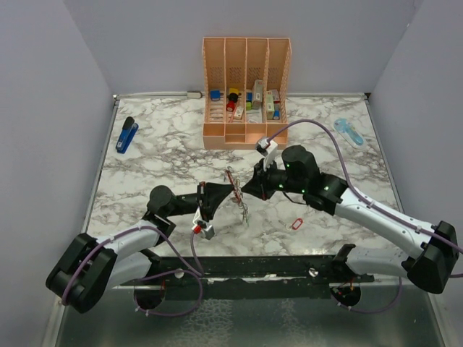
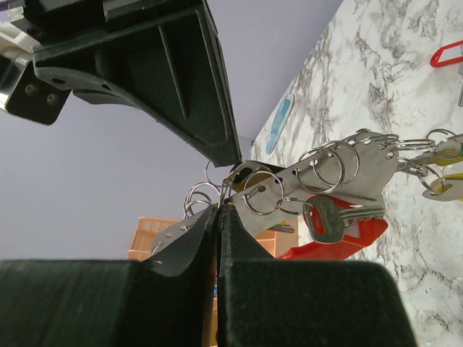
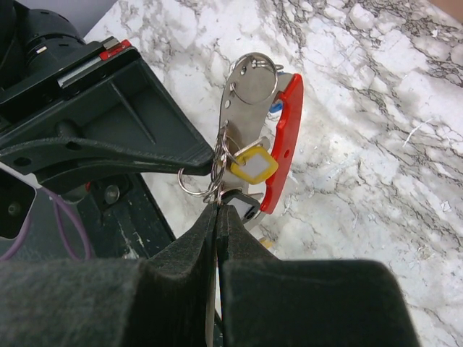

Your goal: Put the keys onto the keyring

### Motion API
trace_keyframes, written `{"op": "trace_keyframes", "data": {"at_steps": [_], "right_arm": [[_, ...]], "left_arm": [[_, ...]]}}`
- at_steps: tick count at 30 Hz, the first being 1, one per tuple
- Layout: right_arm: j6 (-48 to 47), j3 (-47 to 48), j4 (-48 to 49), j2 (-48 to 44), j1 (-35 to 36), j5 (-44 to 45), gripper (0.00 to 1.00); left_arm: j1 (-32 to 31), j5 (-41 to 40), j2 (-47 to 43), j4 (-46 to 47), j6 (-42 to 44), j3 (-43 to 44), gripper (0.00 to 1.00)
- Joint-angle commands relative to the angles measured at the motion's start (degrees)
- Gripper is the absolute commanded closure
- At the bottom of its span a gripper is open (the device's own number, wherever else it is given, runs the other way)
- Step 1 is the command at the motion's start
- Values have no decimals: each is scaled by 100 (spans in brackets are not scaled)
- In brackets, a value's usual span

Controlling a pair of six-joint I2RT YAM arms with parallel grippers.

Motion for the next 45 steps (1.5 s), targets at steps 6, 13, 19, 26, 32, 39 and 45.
{"op": "trace_keyframes", "data": {"at_steps": [6, 13, 19, 26, 32, 39, 45], "right_arm": [[-105, 242, 214, 179, -14, -210, 99], [-80, 214, 212, 170, -15, -265, 99], [-34, 168, 228, 135, -13, -348, 99], [19, 97, 289, 173, -15, -473, 99], [109, -20, 336, 148, -14, -522, 99], [261, -127, 350, 126, -11, -557, 99], [375, -214, 419, 92, -12, -566, 99]], "left_arm": [[-7, 314, -78, 28, 168, 12, 100], [-7, 251, -21, -45, 180, 58, 100], [-7, 146, 69, -38, 162, 143, 100], [-7, 161, 56, -35, 106, 165, 100], [-7, 153, 26, -45, 95, 169, 100], [-7, 66, 70, -56, -96, 252, 100], [-8, 96, 56, -94, -102, 259, 100]]}}
